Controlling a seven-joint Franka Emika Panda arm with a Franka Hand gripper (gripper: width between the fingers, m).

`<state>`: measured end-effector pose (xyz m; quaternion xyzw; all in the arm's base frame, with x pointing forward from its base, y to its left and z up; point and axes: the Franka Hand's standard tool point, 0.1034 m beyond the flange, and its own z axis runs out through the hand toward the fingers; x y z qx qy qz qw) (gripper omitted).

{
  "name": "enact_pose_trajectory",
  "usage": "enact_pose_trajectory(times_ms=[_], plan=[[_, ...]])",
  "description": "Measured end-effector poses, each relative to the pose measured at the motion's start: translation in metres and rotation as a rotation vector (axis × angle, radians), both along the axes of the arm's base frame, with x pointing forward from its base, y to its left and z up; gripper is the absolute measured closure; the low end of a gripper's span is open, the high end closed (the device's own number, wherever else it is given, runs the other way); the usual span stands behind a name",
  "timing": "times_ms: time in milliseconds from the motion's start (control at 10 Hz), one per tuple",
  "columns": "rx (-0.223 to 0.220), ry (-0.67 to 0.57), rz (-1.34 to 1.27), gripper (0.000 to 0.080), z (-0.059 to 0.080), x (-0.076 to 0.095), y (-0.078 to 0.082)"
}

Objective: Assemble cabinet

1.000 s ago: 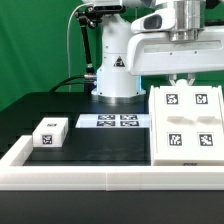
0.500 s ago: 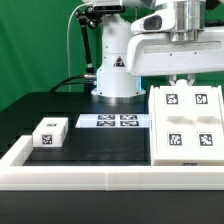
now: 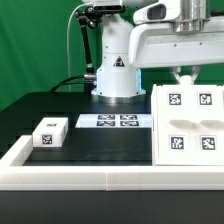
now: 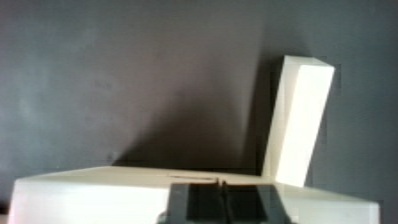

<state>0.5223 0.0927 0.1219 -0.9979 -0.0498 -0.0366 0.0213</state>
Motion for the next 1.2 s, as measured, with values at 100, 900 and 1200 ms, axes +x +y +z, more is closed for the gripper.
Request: enact_pose_trajectory(times_ms=[100,900,1200], plan=[[0.000,0.002,0.000,0.0798,-0.001,-0.001,0.000],[-0.001,0.019,0.005,0.0798,0.008,0.009,-0.002],[-0.002,0.022,0.005,0.0798,0.007,0.008,-0.002]])
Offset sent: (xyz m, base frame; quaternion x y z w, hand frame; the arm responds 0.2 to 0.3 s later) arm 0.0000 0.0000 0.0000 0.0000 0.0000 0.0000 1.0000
